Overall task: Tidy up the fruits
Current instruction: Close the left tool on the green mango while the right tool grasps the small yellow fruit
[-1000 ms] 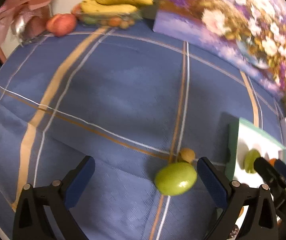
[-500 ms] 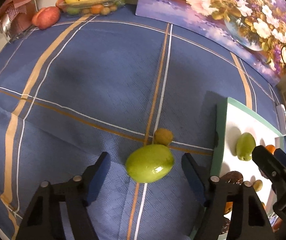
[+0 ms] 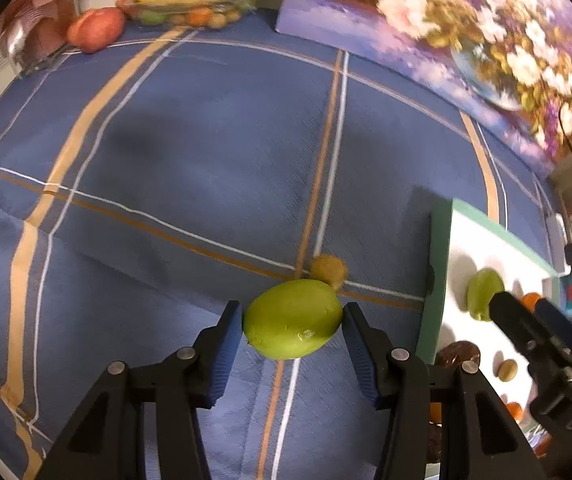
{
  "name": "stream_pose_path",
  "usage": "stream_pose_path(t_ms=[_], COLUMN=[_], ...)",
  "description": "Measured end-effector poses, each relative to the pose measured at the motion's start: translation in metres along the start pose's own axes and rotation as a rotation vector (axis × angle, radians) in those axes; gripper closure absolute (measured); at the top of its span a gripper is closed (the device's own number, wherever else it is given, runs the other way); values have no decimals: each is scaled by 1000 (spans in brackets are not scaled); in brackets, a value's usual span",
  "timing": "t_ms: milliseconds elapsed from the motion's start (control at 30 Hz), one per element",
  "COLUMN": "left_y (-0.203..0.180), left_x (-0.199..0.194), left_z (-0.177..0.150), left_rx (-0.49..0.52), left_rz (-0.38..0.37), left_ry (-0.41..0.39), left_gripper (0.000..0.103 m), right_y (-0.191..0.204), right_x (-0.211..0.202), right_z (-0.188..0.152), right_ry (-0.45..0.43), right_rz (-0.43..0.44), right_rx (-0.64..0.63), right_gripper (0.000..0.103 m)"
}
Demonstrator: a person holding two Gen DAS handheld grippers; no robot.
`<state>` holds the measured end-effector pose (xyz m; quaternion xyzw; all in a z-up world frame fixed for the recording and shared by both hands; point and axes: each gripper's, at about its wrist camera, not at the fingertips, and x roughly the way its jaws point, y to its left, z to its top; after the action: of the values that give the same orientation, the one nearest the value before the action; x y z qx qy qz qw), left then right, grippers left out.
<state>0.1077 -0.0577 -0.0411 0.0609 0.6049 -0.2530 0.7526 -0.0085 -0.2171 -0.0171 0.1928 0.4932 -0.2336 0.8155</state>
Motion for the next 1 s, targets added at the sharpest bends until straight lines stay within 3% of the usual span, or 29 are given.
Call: stream_pose_path(t_ms=[467, 600, 733, 800, 1000], left_y=[74, 81, 82, 83, 89], left_x=[-36, -35, -31, -29, -26], left_z=[17, 18, 21, 21, 22], left_rx=[-180, -190, -192, -193, -198], left_rz=[23, 18, 15, 13, 10], left_ry=[-114, -112, -104, -99, -93], left_gripper=[49, 49, 49, 49, 49], right_y=[46, 64, 82, 88, 104], right_x=[4, 11, 21, 24, 41], right_z=[1, 0, -2, -3, -4], right_ry=[-46, -39, -15, -7, 34], right_rz=[91, 115, 142, 151, 165], right_rx=[-62, -95, -125, -135, -153], right_gripper=[11, 27, 30, 43, 56])
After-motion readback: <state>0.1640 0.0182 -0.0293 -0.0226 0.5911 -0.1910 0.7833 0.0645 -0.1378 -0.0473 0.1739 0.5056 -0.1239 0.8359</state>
